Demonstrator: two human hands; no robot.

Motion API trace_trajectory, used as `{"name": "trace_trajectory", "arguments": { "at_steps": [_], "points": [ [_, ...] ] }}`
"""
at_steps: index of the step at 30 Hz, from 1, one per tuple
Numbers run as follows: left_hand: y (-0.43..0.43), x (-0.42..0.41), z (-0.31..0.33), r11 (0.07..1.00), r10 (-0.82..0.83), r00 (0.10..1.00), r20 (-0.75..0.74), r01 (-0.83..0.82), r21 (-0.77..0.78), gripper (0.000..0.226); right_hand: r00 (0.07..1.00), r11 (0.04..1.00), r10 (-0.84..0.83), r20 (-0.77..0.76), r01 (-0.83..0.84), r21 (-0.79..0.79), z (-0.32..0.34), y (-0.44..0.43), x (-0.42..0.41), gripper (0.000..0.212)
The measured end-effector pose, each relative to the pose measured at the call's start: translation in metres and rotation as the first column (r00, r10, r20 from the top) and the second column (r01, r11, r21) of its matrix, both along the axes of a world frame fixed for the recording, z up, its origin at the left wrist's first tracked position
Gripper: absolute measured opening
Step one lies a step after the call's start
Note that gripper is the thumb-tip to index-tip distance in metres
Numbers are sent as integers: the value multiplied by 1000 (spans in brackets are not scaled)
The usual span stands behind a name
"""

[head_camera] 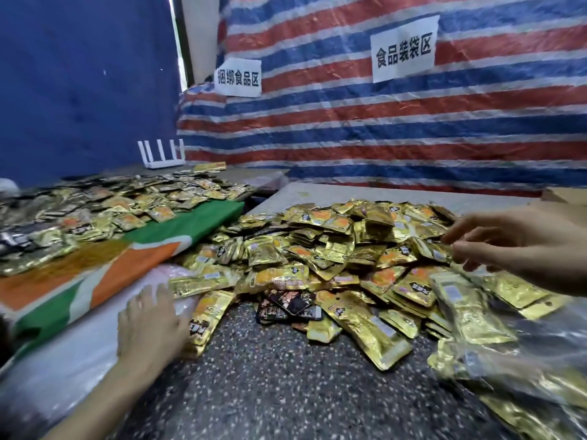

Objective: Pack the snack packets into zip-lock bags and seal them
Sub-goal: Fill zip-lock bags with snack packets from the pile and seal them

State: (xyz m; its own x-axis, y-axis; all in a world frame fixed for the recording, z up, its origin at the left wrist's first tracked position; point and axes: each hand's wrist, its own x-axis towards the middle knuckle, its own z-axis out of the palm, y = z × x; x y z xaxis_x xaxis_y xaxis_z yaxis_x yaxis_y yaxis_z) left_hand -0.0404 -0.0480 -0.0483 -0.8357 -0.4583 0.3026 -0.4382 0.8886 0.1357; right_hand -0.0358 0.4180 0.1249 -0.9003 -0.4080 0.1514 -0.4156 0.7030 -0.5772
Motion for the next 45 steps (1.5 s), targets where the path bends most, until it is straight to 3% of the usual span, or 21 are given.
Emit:
{"name": "trace_trajectory", "arguments": {
  "at_steps": [3, 7, 12, 14, 18, 22, 24, 26, 29, 32, 36, 40, 45],
  "points": [
    [-19, 5, -4, 995, 78, 985, 156, -87, 48, 49, 1000, 1000, 15, 5, -14, -14, -2, -1, -1, 71],
    [-24, 6, 0, 995, 70, 996, 63, -66, -70, 21, 999, 998, 45, -8, -46, -41, -3, -9, -1, 37],
    [-43, -2, 29, 957, -14, 1000, -11, 17, 291, 23, 998, 997, 64, -9, -64, -46, -3, -10, 1, 34],
    [-51, -8, 47, 955, 7, 1000, -19, -1, 298, 24, 998, 998, 56, -19, -56, -26, -2, -10, 2, 37],
    [-50, -17, 86, 974, 94, 986, -138, -62, 218, 26, 999, 1000, 16, -30, -16, 8, 0, -11, 3, 45],
    [3, -12, 124, 974, -100, 911, -400, 173, 150, 21, 999, 1000, -4, -41, 5, 31, 1, -14, 4, 34],
    [43, -6, 140, 896, -265, 841, -472, 396, 202, 17, 998, 999, -17, -60, 20, 41, 1, -16, 4, 31],
    [83, -2, 152, 716, -390, 780, -490, 591, 371, 18, 997, 999, -22, -79, 24, 28, 1, -21, 2, 40],
    [133, 2, 164, 380, -520, 692, -502, 713, 589, 20, 993, 1000, 11, -121, -12, -9, 0, -25, 1, 64],
    [168, -1, 168, 202, -645, 566, -513, 774, 600, 20, 990, 997, 45, -137, -53, -50, -1, -24, 1, 87],
    [200, -7, 169, 65, -720, 450, -528, 801, 594, 23, 993, 993, 25, -117, -39, -115, 3, -14, 5, 75],
    [212, -17, 166, -11, -736, 401, -545, 798, 602, 23, 989, 993, -57, -135, 42, -108, 9, -3, 7, 63],
    [222, -31, 168, -55, -763, 381, -523, 767, 640, 24, 991, 968, 92, 95, -67, -242, 12, 9, 9, 30]
  ]
}}
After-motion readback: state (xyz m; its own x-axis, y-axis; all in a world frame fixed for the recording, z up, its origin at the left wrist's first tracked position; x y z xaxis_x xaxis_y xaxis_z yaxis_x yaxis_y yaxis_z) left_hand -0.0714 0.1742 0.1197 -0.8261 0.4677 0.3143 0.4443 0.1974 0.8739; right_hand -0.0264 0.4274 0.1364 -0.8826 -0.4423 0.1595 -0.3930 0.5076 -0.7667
